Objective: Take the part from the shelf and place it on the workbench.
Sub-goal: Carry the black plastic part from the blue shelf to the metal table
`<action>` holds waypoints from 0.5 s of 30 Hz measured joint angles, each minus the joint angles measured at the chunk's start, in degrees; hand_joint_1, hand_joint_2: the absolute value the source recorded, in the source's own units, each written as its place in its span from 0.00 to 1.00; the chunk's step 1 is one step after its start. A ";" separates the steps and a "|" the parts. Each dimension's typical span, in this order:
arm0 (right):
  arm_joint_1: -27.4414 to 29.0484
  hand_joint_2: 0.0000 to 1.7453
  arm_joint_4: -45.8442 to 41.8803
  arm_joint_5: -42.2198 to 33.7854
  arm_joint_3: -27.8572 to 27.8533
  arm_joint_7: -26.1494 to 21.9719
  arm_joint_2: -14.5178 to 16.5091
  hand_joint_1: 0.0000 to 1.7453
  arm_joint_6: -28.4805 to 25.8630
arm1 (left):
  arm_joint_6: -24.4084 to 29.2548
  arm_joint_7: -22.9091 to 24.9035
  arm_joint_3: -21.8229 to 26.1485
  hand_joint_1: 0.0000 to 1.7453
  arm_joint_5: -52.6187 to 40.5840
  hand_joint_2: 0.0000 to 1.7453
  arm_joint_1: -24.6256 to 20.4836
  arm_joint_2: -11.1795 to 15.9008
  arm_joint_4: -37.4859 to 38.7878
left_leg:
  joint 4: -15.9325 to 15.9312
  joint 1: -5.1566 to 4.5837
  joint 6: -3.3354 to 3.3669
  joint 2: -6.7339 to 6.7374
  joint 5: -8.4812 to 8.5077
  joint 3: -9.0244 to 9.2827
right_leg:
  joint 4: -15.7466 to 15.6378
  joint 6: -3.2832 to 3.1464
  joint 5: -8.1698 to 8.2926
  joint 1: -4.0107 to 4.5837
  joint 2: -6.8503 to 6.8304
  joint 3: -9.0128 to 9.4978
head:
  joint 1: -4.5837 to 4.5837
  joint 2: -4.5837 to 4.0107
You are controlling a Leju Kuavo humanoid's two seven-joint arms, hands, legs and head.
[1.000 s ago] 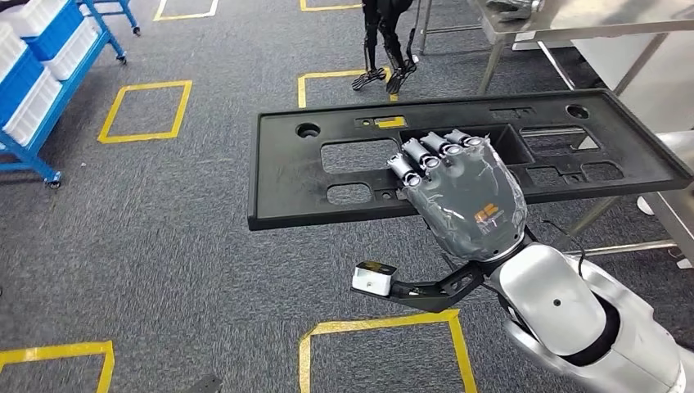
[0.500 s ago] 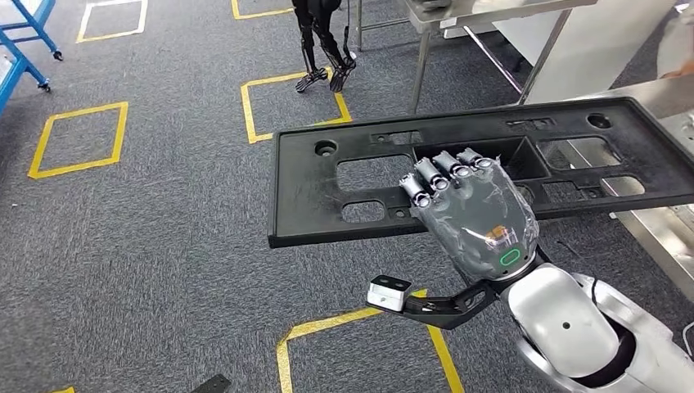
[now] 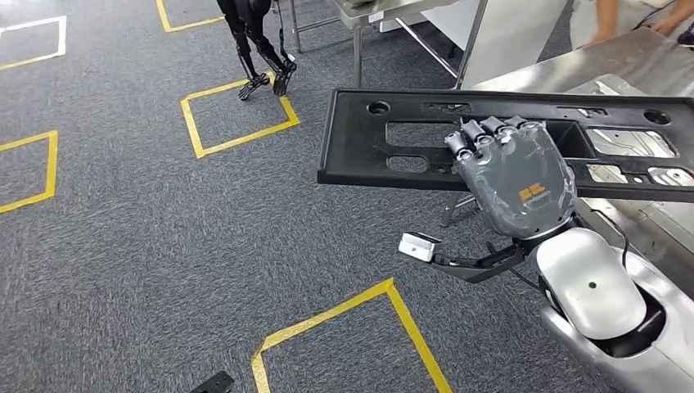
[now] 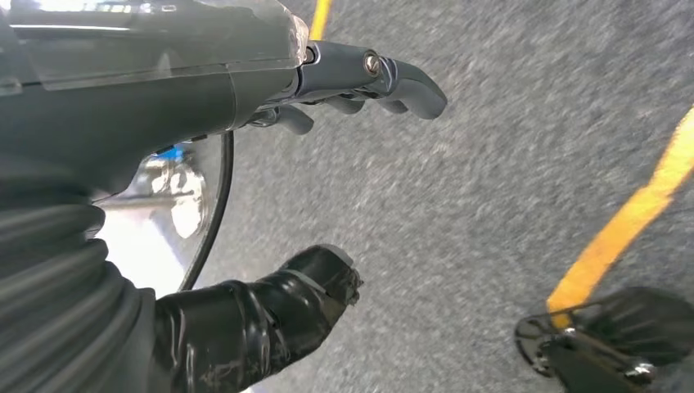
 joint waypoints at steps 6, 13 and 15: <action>-2.02 1.00 5.29 -6.01 -4.12 3.91 -3.21 1.00 1.31 | 0.42 0.50 -0.85 0.00 1.16 1.00 -0.32 0.27 -0.64 | -3.56 -0.08 0.72 3.57 2.20 0.86 | 4.98 1.52 -3.22 0.24 -4.10 -3.23 | 0.10 0.00; -2.86 1.00 12.32 -14.77 -8.81 8.93 -5.68 1.00 2.21 | 0.91 2.34 -2.01 0.00 1.97 1.00 0.02 0.28 -1.30 | -2.41 -0.30 0.24 8.60 1.53 0.19 | 3.54 2.47 -2.06 0.09 -9.15 -0.37 | 0.22 0.00; -3.07 1.00 13.80 -15.36 -9.76 9.22 -6.13 1.00 1.89 | 1.03 2.61 -2.23 0.00 2.20 1.00 -0.08 0.34 -1.66 | -1.55 -0.66 -0.34 9.60 0.91 0.01 | -0.45 1.64 -1.34 0.47 -10.68 1.70 | 0.21 0.00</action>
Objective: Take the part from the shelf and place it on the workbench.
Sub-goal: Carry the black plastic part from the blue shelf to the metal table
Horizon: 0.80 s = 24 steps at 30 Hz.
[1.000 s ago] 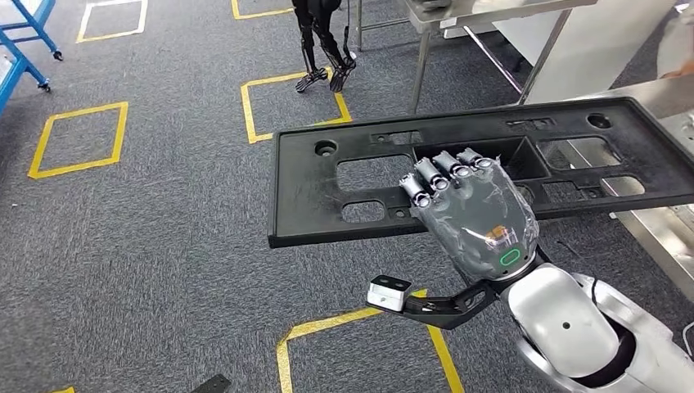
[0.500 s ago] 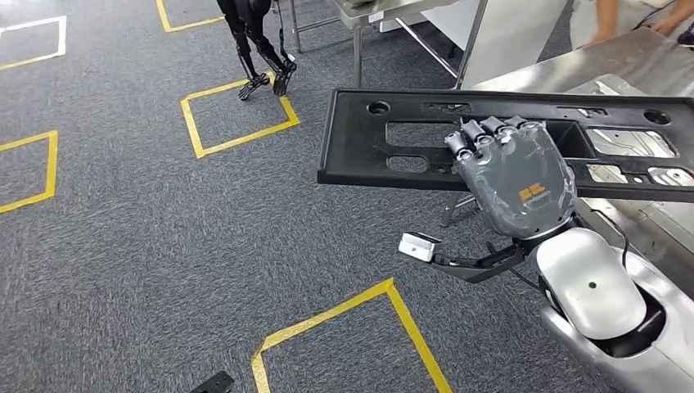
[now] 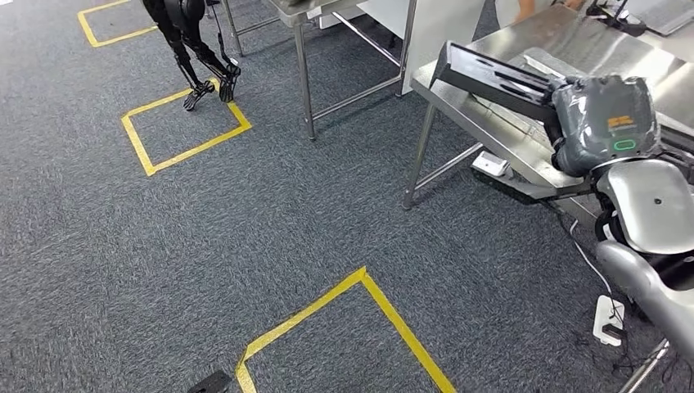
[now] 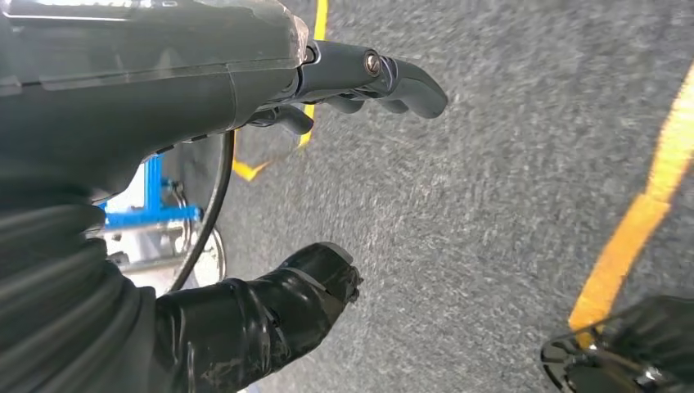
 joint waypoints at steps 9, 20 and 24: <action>0.02 1.00 1.84 -0.44 -0.74 0.33 -0.69 1.00 -0.14 | 0.08 0.38 -0.51 0.00 0.25 1.00 -0.20 0.03 -0.69 | 3.30 0.07 -0.72 -0.12 -2.21 -1.25 | -0.08 -1.56 -0.06 0.10 2.12 -0.30 | 0.02 0.00; -3.20 1.00 5.30 -0.32 -0.26 -0.06 -0.92 1.00 1.72 | -2.78 3.56 -1.68 0.00 1.77 1.00 -0.49 1.26 -5.05 | 1.06 0.41 0.13 -9.18 0.92 -1.35 | -0.52 -1.19 1.45 -0.74 11.22 -1.19 | -0.03 0.00; -5.80 1.00 5.76 2.40 1.54 -0.96 -0.86 1.00 3.40 | -3.19 4.08 -2.30 0.00 2.72 1.00 -0.53 1.73 -7.11 | -1.93 0.40 0.94 -6.33 2.25 -0.48 | 3.07 -0.45 -1.27 -0.48 7.05 -3.30 | 0.26 0.00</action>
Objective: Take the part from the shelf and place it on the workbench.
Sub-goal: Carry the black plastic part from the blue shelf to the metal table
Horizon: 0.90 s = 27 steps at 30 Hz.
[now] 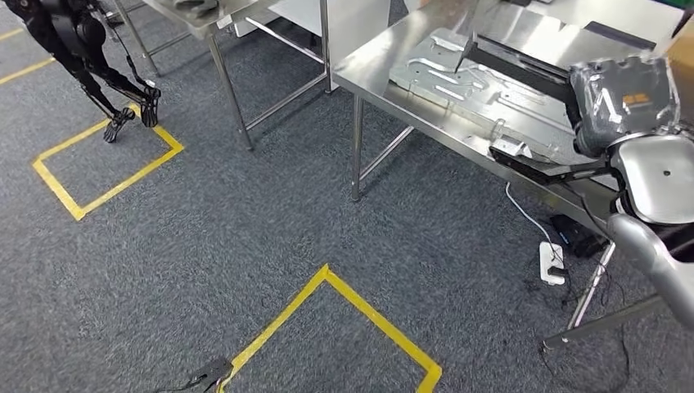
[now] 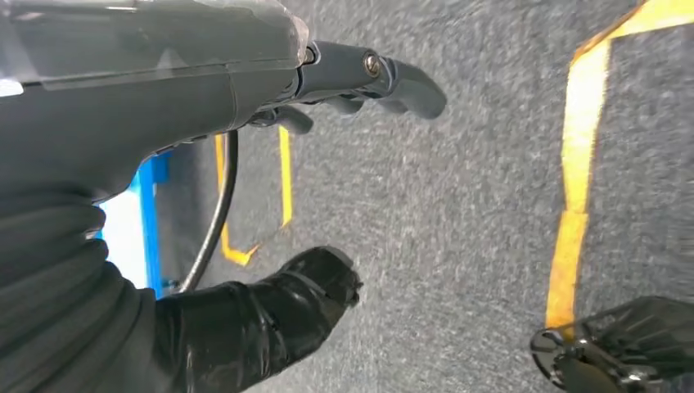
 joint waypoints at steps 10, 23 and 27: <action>-3.93 1.00 0.73 1.69 3.58 -0.84 0.96 1.00 0.71 | -0.05 0.00 -1.45 0.00 1.00 1.00 0.46 0.72 -2.05 | 2.54 0.00 -1.45 6.16 -1.48 -0.84 | -3.25 0.68 0.50 0.39 -7.51 3.69 | 0.21 0.00; -5.12 1.00 1.56 2.71 6.14 -1.34 2.95 1.00 0.24 | 0.57 -0.35 -2.14 0.00 2.54 1.00 1.17 0.97 -2.73 | 8.06 0.57 -1.64 -0.91 -2.57 -4.01 | -3.53 -1.85 1.89 0.56 1.53 2.93 | 0.02 0.00; -5.27 1.00 2.07 3.01 7.55 -1.91 4.26 1.00 -0.84 | 1.21 -1.01 -2.72 0.00 2.68 1.00 0.95 0.97 -2.70 | 2.80 0.43 -1.00 -2.24 -1.10 -1.65 | -3.93 -0.56 2.68 0.14 3.53 2.38 | 0.01 0.00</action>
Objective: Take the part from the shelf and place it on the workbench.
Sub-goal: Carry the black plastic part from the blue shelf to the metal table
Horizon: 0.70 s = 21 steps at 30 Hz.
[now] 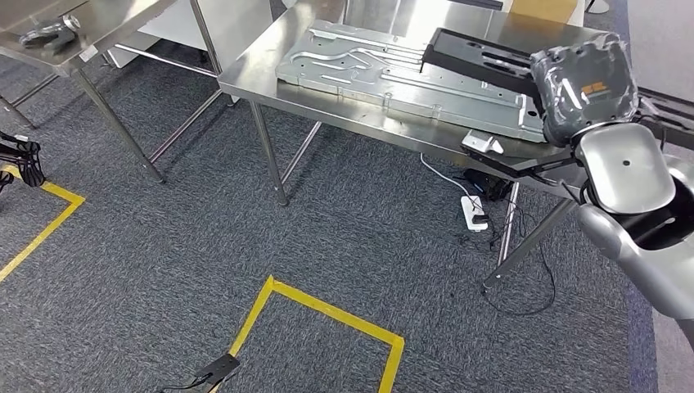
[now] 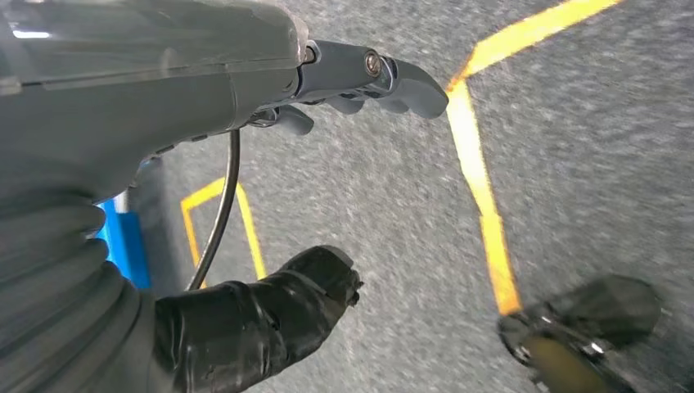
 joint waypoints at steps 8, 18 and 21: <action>-0.26 1.00 1.60 -0.11 3.35 -1.81 3.27 1.00 -1.44 | -0.96 -0.72 -1.11 0.00 -0.60 1.00 -1.04 -0.06 0.05 | -1.18 0.24 1.16 2.61 1.50 -0.26 | 14.75 1.02 -7.68 0.01 -6.29 -5.89 | 0.56 0.00; -4.44 1.00 4.50 -0.89 7.98 -4.09 11.57 1.00 -2.84 | -1.96 0.45 -2.24 0.00 0.13 1.00 -3.18 -0.05 -0.05 | -0.24 -0.31 1.19 3.62 1.11 -1.06 | -0.78 0.36 -2.23 0.39 -6.59 2.41 | 0.43 0.00; -5.11 1.00 4.99 -0.96 8.96 -4.42 12.95 1.00 -3.05 | -2.21 0.43 -2.35 0.00 0.31 1.00 -3.47 0.03 -0.30 | -5.14 0.13 1.77 3.84 2.94 1.91 | -2.30 0.57 -1.93 0.55 -6.54 3.55 | 0.34 0.00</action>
